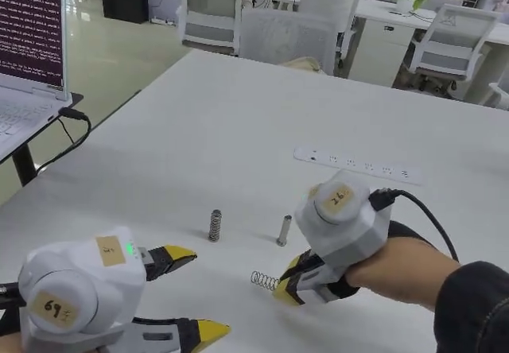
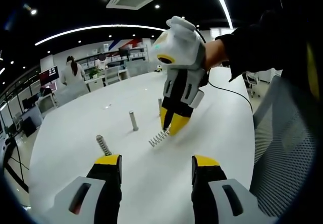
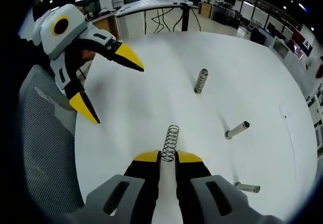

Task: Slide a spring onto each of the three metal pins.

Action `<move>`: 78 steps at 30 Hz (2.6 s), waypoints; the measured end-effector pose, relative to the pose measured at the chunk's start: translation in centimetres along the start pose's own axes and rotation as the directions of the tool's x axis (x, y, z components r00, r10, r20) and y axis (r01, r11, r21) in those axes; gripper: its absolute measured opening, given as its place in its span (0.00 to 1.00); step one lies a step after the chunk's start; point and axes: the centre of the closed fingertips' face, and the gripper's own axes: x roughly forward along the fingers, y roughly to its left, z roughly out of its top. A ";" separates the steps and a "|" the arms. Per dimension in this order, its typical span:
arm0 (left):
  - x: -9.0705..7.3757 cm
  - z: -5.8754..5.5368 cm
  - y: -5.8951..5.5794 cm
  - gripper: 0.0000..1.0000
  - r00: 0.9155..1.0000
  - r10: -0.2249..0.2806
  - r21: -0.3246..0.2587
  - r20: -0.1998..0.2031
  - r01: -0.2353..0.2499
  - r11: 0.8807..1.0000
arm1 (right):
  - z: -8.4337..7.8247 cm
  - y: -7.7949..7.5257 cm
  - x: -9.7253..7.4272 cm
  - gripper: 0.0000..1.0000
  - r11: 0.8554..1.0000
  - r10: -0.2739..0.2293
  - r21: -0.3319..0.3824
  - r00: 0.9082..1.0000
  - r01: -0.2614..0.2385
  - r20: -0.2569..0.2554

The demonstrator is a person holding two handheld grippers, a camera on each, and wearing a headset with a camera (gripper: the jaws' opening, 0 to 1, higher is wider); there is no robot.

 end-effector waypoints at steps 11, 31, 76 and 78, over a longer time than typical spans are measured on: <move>0.4 0.2 -0.8 0.45 0.999 -0.038 0.040 0.000 0.038 0.998 | 1.0 3.0 -1.5 0.08 0.992 0.097 -0.083 0.995 -0.098 -0.017; 0.6 0.7 -3.0 0.28 0.992 -0.121 0.113 0.025 0.118 0.987 | 2.7 6.4 -3.2 0.08 0.963 0.210 -0.164 0.977 -0.215 -0.045; -0.2 3.1 -4.0 0.02 0.958 -0.210 0.000 0.194 0.214 0.977 | 4.0 7.0 -5.2 0.11 0.956 0.268 -0.134 0.963 -0.263 0.022; -0.4 3.3 -3.9 0.02 0.956 -0.208 -0.015 0.206 0.215 0.976 | 4.6 6.7 -5.4 0.11 0.960 0.255 -0.136 0.965 -0.245 0.063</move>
